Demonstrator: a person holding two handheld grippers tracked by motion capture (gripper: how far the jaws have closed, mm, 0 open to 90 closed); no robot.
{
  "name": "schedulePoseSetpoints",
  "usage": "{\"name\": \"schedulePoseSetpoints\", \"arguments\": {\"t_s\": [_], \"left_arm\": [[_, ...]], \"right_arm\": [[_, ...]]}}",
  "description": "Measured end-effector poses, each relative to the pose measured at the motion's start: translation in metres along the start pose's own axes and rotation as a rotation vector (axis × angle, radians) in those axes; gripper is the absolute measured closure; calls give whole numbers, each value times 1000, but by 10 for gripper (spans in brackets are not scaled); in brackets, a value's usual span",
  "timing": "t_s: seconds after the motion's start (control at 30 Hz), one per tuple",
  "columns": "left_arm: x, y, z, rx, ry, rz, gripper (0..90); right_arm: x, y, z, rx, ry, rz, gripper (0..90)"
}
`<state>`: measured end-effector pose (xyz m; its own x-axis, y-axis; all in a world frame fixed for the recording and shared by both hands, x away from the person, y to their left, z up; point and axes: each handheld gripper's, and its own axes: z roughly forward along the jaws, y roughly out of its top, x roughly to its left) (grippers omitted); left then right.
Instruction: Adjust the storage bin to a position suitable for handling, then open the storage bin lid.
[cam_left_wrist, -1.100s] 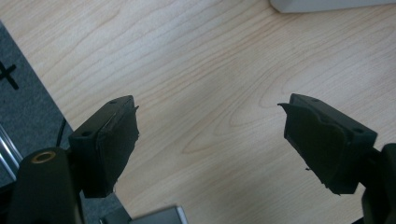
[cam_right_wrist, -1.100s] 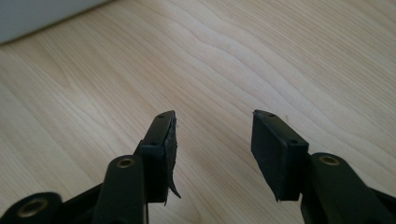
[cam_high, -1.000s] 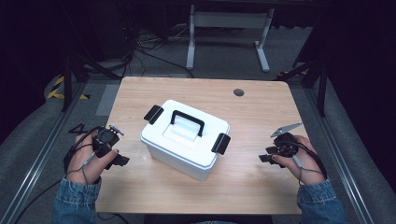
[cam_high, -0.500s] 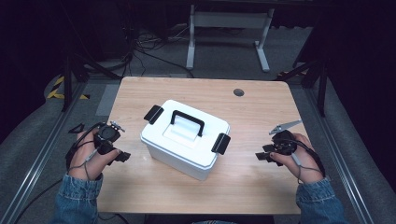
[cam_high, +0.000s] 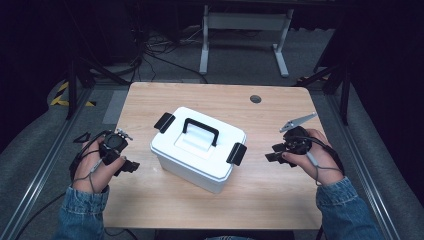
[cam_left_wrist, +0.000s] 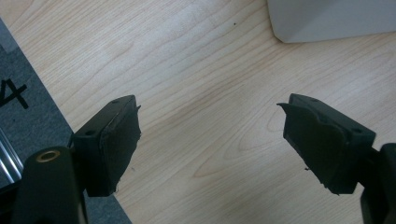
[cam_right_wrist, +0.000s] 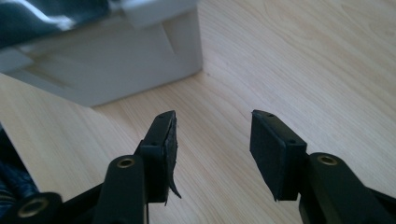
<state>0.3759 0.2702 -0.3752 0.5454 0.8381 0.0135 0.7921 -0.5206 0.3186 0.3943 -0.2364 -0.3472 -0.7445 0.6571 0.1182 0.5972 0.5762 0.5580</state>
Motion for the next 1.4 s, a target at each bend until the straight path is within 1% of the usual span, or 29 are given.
{"name": "schedulePoseSetpoints", "arguments": {"t_s": [0.07, 0.1, 0.17, 0.27, 0.3, 0.33, 0.37, 0.43, 0.5, 0.57, 0.6, 0.67, 0.7, 0.77, 0.83, 0.87, 0.9, 0.97, 1.03, 1.1, 1.13, 1.17, 1.23, 1.27, 1.4], "left_arm": [[0, 1, 1, -2, 1, 9, 193], [-1, 1, 1, 4, -1, -3, 193], [0, 1, 2, 2, -2, 9, 193], [1, 2, 2, -1, -2, 13, 193], [1, 3, 2, 0, -3, 2, 193], [1, 3, 1, 1, -4, -1, 193], [1, 4, 2, -5, -2, 11, 193], [0, 4, 2, -1, -4, 8, 193], [0, 4, 2, 0, -5, 19, 193], [0, 4, 1, 0, -8, 11, 193], [0, 4, 1, -4, -7, 17, 193], [1, 4, 1, -8, -8, 20, 193], [0, 4, 1, -4, -10, 7, 193], [0, 4, 0, -4, -10, 7, 193], [0, 4, 0, -9, -8, 12, 193], [1, 5, 0, -9, -2, 22, 193], [1, 5, 0, -12, -4, 23, 192], [1, 6, 0, -11, -5, 23, 193], [1, 7, 0, -7, -8, 27, 193], [0, 7, 1, -4, -8, 16, 192], [0, 7, 1, -5, -5, 21, 192], [0, 7, 1, -4, -7, 18, 192], [0, 8, 1, -10, -1, 32, 192], [-1, 8, 1, -7, -7, 20, 192], [0, 8, 1, -9, -6, 18, 192]], "right_arm": [[4, 10, -4, -11, 7, -16, 526], [6, 14, -6, -13, 11, -18, 527], [10, 24, -9, -21, 26, -30, 529], [15, 36, -11, -26, 40, -49, 533], [17, 39, -12, -27, 44, -47, 534], [18, 43, -12, -31, 46, -51, 535], [20, 46, -13, -34, 49, -54, 536], [23, 53, -14, -39, 57, -60, 537], [28, 60, -14, -48, 65, -71, 538], [30, 63, -14, -53, 67, -76, 538], [33, 67, -14, -56, 77, -78, 538], [39, 76, -12, -62, 91, -94, 538], [40, 78, -11, -64, 95, -98, 537], [44, 83, -10, -66, 102, -106, 537], [46, 86, -9, -66, 100, -107, 537], [48, 88, -8, -68, 106, -112, 536], [53, 94, -7, -70, 111, -118, 535], [54, 96, -6, -73, 114, -121, 534], [59, 100, -4, -75, 126, -128, 529], [63, 104, -1, -75, 133, -136, 523], [66, 108, 1, -77, 132, -147, 511], [66, 108, 1, -77, 132, -147, 511], [69, 112, 4, -81, 130, -154, 498], [70, 114, 6, -82, 131, -158, 498], [73, 118, 14, -81, 143, -155, 489]]}}
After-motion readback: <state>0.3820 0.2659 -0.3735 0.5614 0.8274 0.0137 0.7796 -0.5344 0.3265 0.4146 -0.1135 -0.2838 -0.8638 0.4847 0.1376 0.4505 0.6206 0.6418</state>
